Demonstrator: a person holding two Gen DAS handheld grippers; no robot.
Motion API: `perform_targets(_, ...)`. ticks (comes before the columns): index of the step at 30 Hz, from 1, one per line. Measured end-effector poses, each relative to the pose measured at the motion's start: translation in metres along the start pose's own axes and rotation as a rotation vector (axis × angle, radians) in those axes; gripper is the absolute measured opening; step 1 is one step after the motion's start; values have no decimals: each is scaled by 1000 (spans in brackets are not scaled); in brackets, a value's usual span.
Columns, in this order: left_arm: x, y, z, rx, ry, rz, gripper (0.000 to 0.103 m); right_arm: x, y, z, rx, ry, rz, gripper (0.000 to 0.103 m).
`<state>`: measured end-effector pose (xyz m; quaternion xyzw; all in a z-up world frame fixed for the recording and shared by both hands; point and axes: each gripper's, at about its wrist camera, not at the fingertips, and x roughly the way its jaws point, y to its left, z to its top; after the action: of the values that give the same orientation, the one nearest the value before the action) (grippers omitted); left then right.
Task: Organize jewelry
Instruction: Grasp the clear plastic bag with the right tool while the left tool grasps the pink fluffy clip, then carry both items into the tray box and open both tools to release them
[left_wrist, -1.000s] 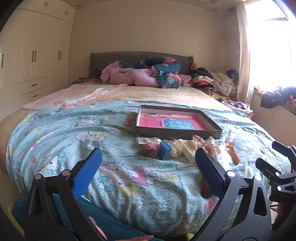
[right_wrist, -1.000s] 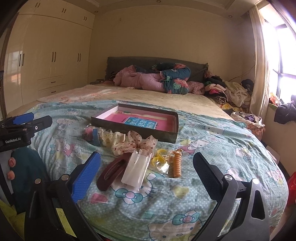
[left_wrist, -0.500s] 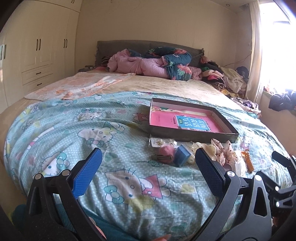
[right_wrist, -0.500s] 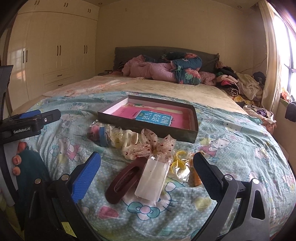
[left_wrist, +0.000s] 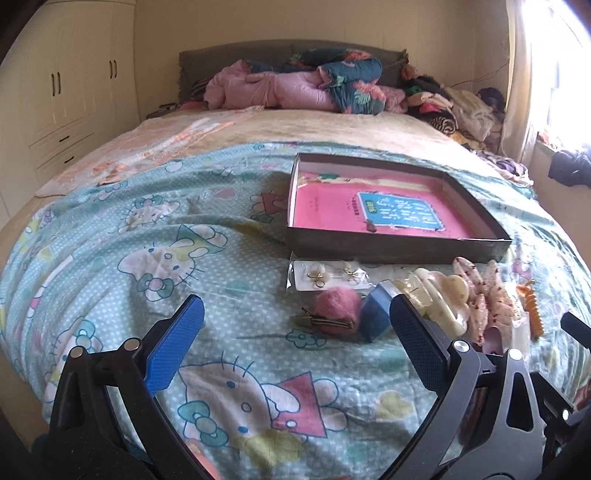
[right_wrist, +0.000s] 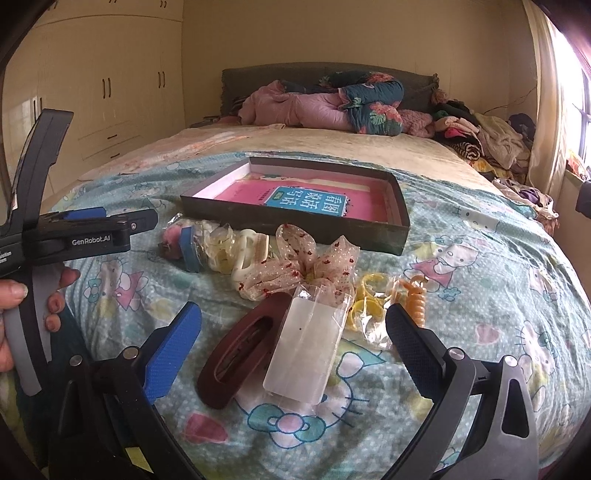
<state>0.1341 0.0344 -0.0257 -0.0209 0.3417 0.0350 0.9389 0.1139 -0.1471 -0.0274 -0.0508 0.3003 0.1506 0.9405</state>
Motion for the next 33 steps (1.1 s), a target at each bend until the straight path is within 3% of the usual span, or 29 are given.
perform_targets(4,12,-4,3,37,28,-20,89,9,-5,-5,18,35,-7,89)
perform_targets(8,27,-5,1,41,86,-55,79,25,-11,-9,48,98,1,78)
perform_targets(13,36,-1,-2,23,118,-108,73,41,-15,-14,88,161,16,57)
perform_targets(17,44,2,-1,3,127,-152,67,42,-16,-16,91,156,34,40)
perform_targets(20,48,3,1,-3,131,-188,58,39,-19,-17,104,154,50,40)
perform_targets(23,56,0,3,1,165,-208,36,34,-24,-18,116,144,51,40)
perform_targets(27,58,1,3,-1,172,-228,32,24,-32,-18,118,112,32,40)
perform_targets(29,53,1,5,-3,156,-244,21,20,-35,-16,118,103,21,40)
perform_targets(33,42,4,7,-10,143,-248,20,15,-41,-12,120,86,11,40)
